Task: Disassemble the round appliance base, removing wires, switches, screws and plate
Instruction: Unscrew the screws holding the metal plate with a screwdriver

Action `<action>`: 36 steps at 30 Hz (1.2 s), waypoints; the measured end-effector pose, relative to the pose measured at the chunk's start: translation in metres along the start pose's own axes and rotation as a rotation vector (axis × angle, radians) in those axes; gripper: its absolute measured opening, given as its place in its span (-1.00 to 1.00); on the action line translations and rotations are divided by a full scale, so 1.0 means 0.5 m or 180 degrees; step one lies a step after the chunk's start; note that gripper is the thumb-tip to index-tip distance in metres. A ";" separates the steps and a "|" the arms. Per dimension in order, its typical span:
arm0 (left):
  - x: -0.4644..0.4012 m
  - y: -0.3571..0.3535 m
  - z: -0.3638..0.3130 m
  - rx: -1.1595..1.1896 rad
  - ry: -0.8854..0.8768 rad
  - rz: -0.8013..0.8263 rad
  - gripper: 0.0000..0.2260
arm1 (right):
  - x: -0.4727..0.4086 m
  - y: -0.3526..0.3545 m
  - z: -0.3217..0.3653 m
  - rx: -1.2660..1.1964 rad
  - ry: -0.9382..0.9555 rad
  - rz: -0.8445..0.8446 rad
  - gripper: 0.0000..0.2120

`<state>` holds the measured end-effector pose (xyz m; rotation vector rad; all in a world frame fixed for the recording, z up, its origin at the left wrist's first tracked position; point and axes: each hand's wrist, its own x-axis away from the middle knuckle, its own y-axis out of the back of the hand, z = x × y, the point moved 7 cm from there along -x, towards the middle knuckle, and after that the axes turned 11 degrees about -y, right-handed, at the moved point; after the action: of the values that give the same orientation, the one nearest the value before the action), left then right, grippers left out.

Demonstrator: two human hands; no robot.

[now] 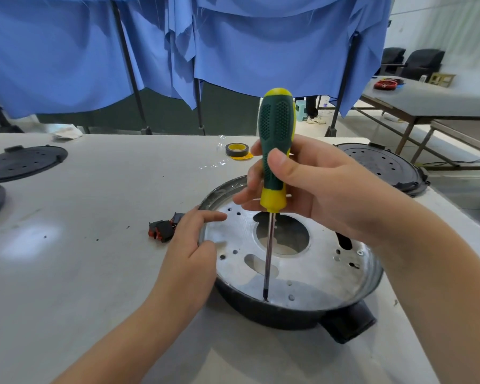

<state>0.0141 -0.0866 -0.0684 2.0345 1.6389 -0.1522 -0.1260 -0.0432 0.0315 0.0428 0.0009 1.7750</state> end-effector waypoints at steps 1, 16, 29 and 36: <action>0.000 0.000 -0.001 -0.0003 -0.0013 -0.0006 -0.52 | 0.004 0.000 0.003 0.0047 -0.0015 0.0071 -0.75; 0.000 0.004 0.000 0.0001 -0.0043 -0.0055 -0.51 | 0.052 0.009 0.044 0.1086 0.0023 0.0261 -0.75; 0.040 -0.013 -0.143 -0.0339 -0.1641 0.0301 -0.72 | 0.082 0.010 0.065 0.1875 0.0774 -0.1123 -0.59; 0.065 -0.045 -0.151 -0.0064 -0.1740 0.0928 -0.76 | 0.089 -0.006 0.061 0.2176 0.0745 -0.1727 -0.64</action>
<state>-0.0159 -0.0206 -0.0239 1.9610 0.9979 -0.5309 -0.1312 0.0005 0.0632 0.2987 0.7231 1.1608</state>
